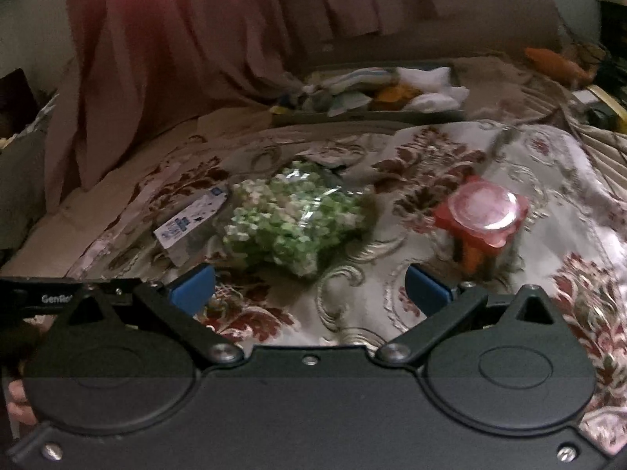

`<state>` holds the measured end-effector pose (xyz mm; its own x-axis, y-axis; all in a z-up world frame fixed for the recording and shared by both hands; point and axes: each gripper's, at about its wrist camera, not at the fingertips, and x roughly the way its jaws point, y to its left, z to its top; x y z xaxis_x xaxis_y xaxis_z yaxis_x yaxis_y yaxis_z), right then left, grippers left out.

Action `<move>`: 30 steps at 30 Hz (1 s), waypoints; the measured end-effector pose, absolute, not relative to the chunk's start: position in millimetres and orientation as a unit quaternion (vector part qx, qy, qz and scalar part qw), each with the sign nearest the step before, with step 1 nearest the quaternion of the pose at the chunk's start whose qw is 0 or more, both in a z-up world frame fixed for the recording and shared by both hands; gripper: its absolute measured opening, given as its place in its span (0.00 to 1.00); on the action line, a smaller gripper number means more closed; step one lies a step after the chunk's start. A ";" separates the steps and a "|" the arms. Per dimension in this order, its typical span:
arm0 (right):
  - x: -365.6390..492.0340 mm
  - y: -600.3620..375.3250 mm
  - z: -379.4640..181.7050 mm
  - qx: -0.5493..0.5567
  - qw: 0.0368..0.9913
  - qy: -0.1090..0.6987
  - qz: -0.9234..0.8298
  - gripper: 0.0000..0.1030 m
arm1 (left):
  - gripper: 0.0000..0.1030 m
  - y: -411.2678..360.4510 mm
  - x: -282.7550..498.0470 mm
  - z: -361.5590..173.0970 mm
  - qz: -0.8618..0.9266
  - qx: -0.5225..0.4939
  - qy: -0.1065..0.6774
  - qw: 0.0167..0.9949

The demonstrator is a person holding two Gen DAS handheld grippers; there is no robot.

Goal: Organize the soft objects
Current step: 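Move both open tools toward the cartoon card beside the green bag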

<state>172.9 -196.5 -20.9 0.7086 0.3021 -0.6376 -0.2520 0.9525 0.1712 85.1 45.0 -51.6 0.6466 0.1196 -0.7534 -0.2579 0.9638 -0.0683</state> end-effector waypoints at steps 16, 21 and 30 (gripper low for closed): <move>238.7 -171.2 -12.1 0.040 0.924 0.318 0.208 1.00 | 0.99 69.0 124.8 -51.8 0.190 -0.124 0.365 0.903; 266.2 -169.9 -11.9 0.050 0.924 0.310 0.219 1.00 | 0.99 69.6 133.8 -50.4 0.193 -0.135 0.353 0.905; 324.6 -184.6 -9.6 0.060 0.926 0.299 0.223 1.00 | 0.99 64.5 154.4 -45.0 0.176 -0.141 0.352 0.908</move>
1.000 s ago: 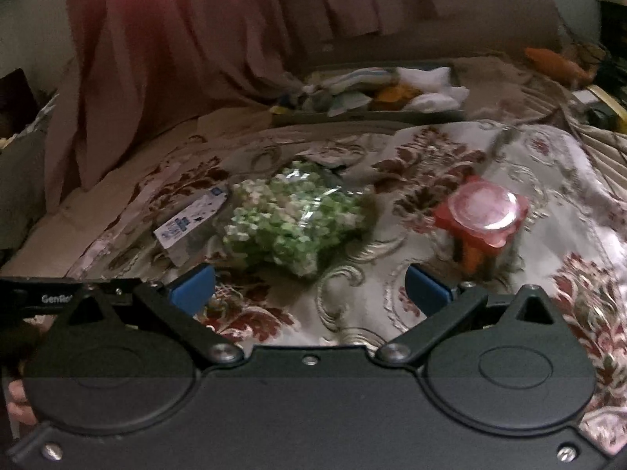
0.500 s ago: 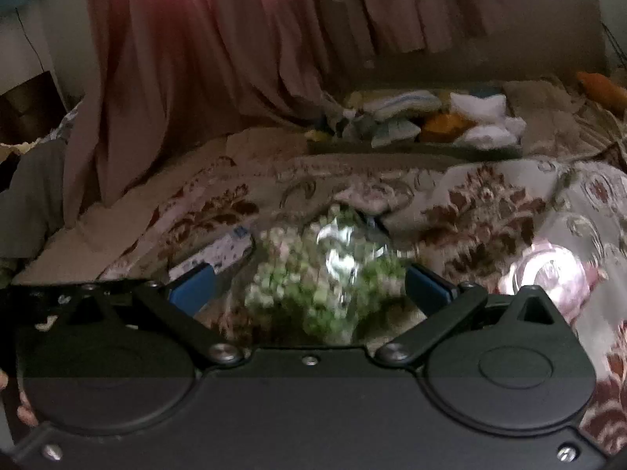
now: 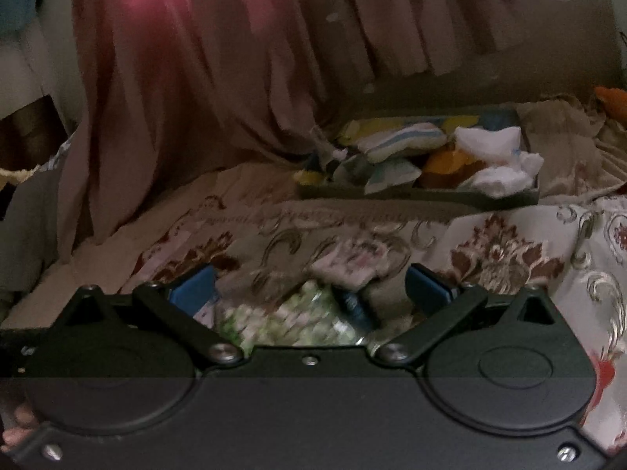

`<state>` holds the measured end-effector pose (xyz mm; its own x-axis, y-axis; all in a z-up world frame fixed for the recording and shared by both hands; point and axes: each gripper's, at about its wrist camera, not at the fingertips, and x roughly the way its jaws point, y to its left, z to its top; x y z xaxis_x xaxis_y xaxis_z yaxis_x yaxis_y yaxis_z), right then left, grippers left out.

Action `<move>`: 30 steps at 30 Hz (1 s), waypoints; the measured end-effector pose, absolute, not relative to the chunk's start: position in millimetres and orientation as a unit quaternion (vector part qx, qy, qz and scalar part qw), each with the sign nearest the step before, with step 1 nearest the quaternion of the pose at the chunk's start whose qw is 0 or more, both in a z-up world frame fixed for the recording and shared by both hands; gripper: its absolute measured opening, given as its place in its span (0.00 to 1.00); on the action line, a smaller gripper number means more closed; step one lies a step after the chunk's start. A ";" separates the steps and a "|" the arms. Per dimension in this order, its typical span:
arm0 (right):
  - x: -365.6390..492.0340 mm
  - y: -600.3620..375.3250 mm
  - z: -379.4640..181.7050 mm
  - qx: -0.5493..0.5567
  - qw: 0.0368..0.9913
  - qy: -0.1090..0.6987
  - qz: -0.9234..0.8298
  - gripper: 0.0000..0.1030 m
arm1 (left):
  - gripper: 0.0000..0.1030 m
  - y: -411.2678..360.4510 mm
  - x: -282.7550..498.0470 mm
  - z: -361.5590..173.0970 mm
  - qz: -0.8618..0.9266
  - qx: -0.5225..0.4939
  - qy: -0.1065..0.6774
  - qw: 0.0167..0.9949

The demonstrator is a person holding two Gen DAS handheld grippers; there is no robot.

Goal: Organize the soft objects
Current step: 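Move both open tools toward the cartoon card beside the green bag, then grasp the cartoon card with the left tool while the right tool grasps a small black item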

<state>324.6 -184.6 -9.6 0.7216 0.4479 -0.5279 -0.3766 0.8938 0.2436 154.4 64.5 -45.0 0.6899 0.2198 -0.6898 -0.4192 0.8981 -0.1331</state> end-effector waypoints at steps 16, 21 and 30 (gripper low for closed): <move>433.4 -265.2 -32.4 0.158 0.884 0.366 0.245 1.00 | 0.99 53.8 292.7 -44.1 0.018 -0.163 0.422 0.892; 453.3 -272.0 -44.0 0.156 0.868 0.389 0.267 1.00 | 0.99 38.5 348.3 -44.9 -0.044 -0.110 0.453 0.883; 455.4 -254.0 -63.9 0.147 0.848 0.417 0.290 1.00 | 0.96 4.5 419.6 -62.9 -0.149 -0.072 0.537 0.827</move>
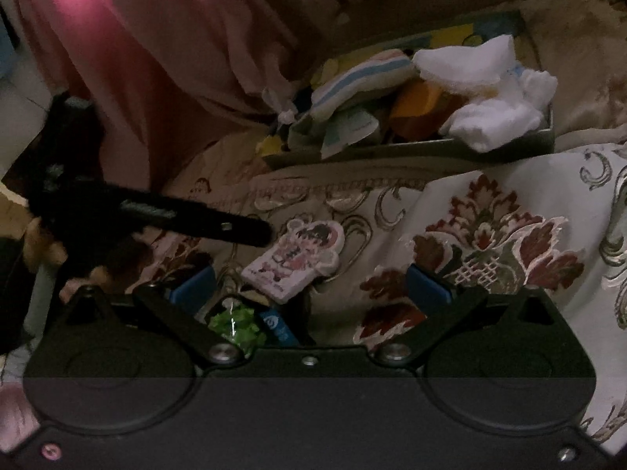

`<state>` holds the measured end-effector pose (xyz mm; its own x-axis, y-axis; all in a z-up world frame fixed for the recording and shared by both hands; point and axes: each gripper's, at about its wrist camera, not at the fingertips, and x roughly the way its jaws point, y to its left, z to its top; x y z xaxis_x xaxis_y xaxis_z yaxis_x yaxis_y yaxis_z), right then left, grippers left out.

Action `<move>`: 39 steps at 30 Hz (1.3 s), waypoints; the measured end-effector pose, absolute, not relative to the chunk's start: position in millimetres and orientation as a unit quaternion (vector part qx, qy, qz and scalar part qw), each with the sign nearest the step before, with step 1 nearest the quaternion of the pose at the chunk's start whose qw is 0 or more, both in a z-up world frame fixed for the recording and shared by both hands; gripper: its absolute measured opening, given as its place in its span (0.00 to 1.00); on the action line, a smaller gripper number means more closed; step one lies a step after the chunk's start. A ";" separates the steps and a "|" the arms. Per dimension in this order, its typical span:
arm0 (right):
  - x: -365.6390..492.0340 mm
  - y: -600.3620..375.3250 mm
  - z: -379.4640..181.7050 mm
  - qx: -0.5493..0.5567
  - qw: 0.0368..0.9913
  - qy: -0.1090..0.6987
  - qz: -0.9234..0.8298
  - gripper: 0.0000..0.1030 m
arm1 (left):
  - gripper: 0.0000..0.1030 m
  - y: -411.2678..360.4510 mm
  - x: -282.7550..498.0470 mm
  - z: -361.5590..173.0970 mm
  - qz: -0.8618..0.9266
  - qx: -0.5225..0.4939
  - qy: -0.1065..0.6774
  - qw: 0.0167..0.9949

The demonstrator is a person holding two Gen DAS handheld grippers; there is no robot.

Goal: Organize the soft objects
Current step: 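Grasp the cartoon card with the left tool while the right tool grasps a small black item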

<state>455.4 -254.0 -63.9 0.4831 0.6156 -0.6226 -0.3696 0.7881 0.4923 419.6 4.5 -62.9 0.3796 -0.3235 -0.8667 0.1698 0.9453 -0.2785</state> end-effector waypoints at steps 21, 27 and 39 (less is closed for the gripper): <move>469.2 -222.1 -82.2 0.194 0.781 0.485 0.343 1.00 | 0.55 -22.9 461.1 -92.2 -0.147 -0.127 0.670 0.716; 470.4 -213.4 -89.6 0.194 0.774 0.496 0.341 1.00 | 0.36 -13.9 462.3 -98.5 -0.132 -0.155 0.678 0.706; 475.3 -213.0 -98.2 0.207 0.764 0.510 0.337 1.00 | 0.29 -19.8 467.6 -96.3 -0.161 -0.203 0.666 0.700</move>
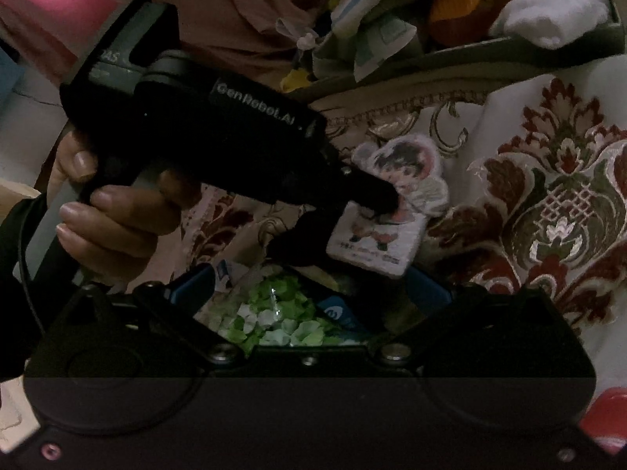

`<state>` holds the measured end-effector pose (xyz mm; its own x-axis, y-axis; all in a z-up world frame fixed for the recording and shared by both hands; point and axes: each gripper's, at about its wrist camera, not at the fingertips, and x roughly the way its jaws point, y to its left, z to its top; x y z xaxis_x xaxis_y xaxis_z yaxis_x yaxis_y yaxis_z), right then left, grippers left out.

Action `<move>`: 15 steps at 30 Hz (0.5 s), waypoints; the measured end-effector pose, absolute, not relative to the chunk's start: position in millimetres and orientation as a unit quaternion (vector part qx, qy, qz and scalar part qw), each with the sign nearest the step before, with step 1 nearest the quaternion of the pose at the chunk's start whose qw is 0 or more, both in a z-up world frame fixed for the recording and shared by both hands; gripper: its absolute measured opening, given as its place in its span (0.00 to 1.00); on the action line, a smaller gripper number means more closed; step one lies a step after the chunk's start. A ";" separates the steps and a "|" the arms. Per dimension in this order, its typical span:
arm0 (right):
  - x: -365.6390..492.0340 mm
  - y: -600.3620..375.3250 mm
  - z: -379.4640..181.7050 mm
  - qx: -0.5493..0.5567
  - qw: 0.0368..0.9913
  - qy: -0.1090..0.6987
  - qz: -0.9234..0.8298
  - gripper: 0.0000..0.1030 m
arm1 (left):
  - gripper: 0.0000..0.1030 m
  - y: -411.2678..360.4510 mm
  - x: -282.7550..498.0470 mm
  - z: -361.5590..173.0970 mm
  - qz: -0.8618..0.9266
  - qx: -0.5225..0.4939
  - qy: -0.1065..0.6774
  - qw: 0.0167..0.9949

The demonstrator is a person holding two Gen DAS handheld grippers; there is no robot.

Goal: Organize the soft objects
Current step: 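Grasp the cartoon card with the left tool while the right tool grasps a small black item, then lift the cartoon card with the left tool while the right tool lifts the black item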

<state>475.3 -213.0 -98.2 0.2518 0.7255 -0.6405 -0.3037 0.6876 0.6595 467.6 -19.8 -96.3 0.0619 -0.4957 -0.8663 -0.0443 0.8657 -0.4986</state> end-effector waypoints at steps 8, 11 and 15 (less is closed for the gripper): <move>473.1 -216.8 -97.9 0.201 0.763 0.513 0.337 1.00 | 0.35 -33.8 477.7 -103.5 -0.168 -0.215 0.664 0.696; 472.8 -217.2 -98.3 0.200 0.766 0.513 0.333 1.00 | 0.35 -37.6 478.1 -108.2 -0.172 -0.216 0.661 0.698; 474.7 -219.7 -100.0 0.205 0.767 0.514 0.325 1.00 | 0.33 -52.7 477.7 -109.6 -0.185 -0.207 0.652 0.706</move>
